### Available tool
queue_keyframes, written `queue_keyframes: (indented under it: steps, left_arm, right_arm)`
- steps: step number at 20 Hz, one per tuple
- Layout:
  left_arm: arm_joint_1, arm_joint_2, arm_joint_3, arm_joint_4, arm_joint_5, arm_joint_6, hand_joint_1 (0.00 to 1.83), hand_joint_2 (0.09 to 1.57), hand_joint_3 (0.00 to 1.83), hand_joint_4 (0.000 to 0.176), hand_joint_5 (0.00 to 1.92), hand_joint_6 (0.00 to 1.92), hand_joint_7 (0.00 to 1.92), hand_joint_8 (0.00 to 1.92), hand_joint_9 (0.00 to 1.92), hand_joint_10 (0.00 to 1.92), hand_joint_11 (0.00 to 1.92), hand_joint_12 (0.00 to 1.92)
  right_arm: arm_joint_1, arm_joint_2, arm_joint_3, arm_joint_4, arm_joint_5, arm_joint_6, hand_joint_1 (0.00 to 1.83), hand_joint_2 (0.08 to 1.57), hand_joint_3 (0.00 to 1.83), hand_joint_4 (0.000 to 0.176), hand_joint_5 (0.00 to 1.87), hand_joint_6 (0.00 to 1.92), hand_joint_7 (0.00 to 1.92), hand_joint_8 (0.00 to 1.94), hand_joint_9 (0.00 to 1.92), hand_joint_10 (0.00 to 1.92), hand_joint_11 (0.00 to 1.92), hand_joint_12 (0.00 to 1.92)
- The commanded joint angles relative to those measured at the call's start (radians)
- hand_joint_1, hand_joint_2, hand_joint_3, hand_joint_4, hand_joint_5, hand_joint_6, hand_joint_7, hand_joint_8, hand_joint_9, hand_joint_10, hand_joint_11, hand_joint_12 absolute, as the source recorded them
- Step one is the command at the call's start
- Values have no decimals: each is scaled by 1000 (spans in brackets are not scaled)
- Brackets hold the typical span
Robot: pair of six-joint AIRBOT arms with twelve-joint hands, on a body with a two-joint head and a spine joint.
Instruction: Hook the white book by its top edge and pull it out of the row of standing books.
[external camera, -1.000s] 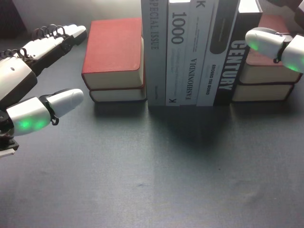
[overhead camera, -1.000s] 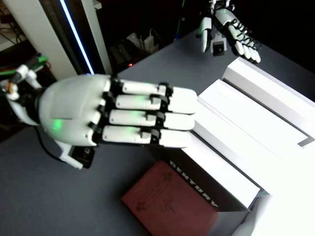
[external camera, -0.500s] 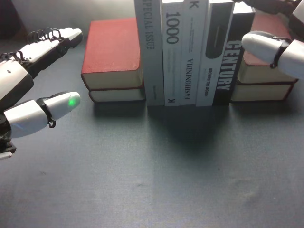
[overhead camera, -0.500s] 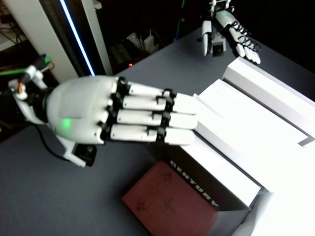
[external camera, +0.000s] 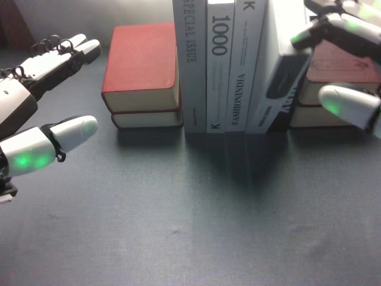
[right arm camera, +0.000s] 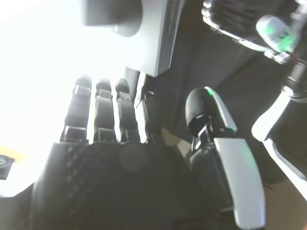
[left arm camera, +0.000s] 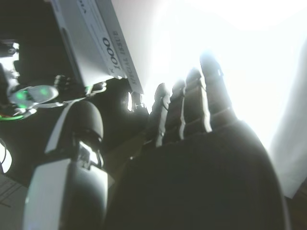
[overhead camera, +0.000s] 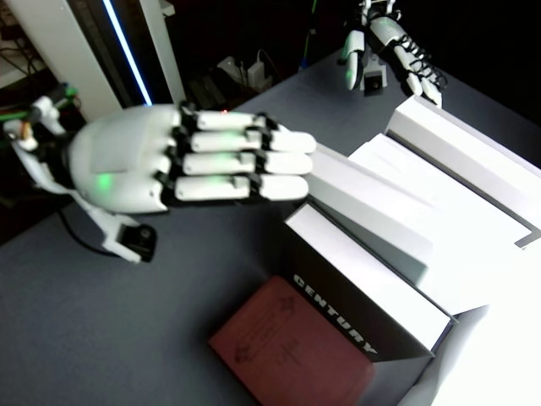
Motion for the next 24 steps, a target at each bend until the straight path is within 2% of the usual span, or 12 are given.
queue_keyframes:
  steps: [1, 4, 5, 8, 10, 13, 16, 17, 18, 19, 21, 24]
  left_arm:
    - [-2, 11, 1, -26, -137, -5, 397, 1369, 0, 0, 103, 5, 0, 0, 0, 0, 0, 183]
    - [12, 16, -6, -43, -153, -4, 435, 1378, 0, 0, 66, 2, 0, 0, 0, 0, 0, 192]
    - [15, 17, -8, -49, -159, -4, 393, 1387, 1, 0, 55, 1, 0, 0, 0, 0, 0, 124]
    - [24, 22, -14, -55, -163, -1, 357, 1395, 0, 0, 55, 5, 0, 0, 0, 0, 0, 41]
    - [27, 22, -16, -60, -169, 0, 397, 1387, 0, 0, 62, 3, 0, 0, 0, 0, 0, 1]
    - [27, 22, -17, -64, -172, 1, 338, 1396, 4, 0, 52, 0, 0, 0, 0, 0, 0, 0]
    - [31, 21, -19, -68, -179, 1, 334, 1386, 0, 2, 60, 3, 0, 0, 0, 0, 15, 7]
    - [32, 21, -19, -69, -181, 1, 339, 1386, 0, 0, 67, 5, 0, 0, 0, 0, 57, 27]
    - [33, 21, -20, -69, -182, 1, 350, 1390, 0, 0, 65, 3, 0, 0, 0, 0, 60, 33]
    - [33, 22, -21, -69, -183, 1, 356, 1396, 3, 0, 65, 3, 0, 0, 0, 0, 72, 43]
    - [34, 23, -25, -69, -193, 2, 323, 1411, 0, 0, 71, 1, 0, 0, 0, 0, 13, 172]
    - [39, 29, -35, -69, -212, 13, 316, 1411, 0, 0, 51, 1, 0, 0, 0, 0, 0, 98]
  right_arm:
    - [-4, 8, -4, 10, 105, 4, 281, 1467, 0, 0, 305, 873, 88, 5, 0, 0, 0, 0]
    - [-98, 39, -43, -8, 160, 56, 327, 1489, 0, 0, 369, 907, 176, 18, 31, 16, 0, 118]
    - [-130, 43, -52, -8, 173, 70, 176, 1491, 0, 0, 309, 959, 192, 13, 60, 29, 0, 184]
    - [-229, 40, -61, -10, 182, 144, 340, 1466, 0, 0, 329, 1045, 387, 42, 215, 111, 0, 1185]
    - [-282, 27, -68, -15, 182, 191, 352, 1438, 0, 0, 414, 952, 530, 51, 329, 249, 0, 1406]
    - [-327, 16, -72, -15, 182, 228, 402, 1479, 5, 0, 409, 980, 706, 101, 326, 834, 0, 1769]
    - [-332, 16, -81, -14, 183, 230, 418, 1484, 2, 0, 307, 1063, 776, 527, 569, 1037, 256, 1755]
    - [-332, 16, -81, -10, 190, 230, 481, 1507, 8, 0, 228, 1106, 653, 735, 573, 1139, 173, 1822]
    - [-332, 18, -83, 0, 205, 229, 459, 1541, 16, 0, 159, 1154, 491, 871, 550, 1229, 292, 1815]
    - [-333, 23, -86, 14, 222, 224, 407, 1560, 21, 0, 141, 1158, 431, 904, 559, 1260, 421, 1764]
    - [-345, 45, -100, 63, 271, 180, 197, 1552, 13, 0, 133, 1075, 440, 854, 482, 1168, 41, 1765]
    - [-389, 69, -113, 143, 353, 136, 187, 1570, 35, 0, 58, 829, 292, 617, 210, 993, 0, 1612]
